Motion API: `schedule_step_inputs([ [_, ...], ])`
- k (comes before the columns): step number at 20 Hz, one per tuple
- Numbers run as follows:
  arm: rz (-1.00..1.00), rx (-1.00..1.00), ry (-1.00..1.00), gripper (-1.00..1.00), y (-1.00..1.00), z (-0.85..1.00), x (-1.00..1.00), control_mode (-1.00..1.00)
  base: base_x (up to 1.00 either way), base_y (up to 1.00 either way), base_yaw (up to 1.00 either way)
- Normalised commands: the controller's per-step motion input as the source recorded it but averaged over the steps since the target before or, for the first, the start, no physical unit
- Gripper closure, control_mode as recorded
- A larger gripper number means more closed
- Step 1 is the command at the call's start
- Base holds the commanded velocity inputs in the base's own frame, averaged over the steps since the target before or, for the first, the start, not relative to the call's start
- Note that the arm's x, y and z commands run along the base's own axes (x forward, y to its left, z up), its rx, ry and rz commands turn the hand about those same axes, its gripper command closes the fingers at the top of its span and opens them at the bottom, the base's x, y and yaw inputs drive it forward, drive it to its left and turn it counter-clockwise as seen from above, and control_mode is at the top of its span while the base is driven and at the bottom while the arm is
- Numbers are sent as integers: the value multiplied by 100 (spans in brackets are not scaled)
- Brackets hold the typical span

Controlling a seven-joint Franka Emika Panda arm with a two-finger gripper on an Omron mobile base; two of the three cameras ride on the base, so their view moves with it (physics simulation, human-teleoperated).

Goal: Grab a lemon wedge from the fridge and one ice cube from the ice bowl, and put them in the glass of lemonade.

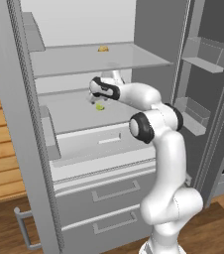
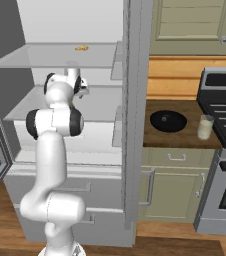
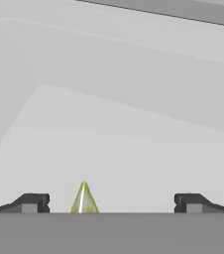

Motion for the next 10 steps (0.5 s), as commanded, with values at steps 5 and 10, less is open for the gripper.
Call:
schedule_step_inputs([
  [5, 0, 2, -12, -100, -7, -18, -25, -100, 0, 0, 0],
  [10, 0, 0, -19, -100, 3, -4, -32, -100, 0, 0, 0],
])
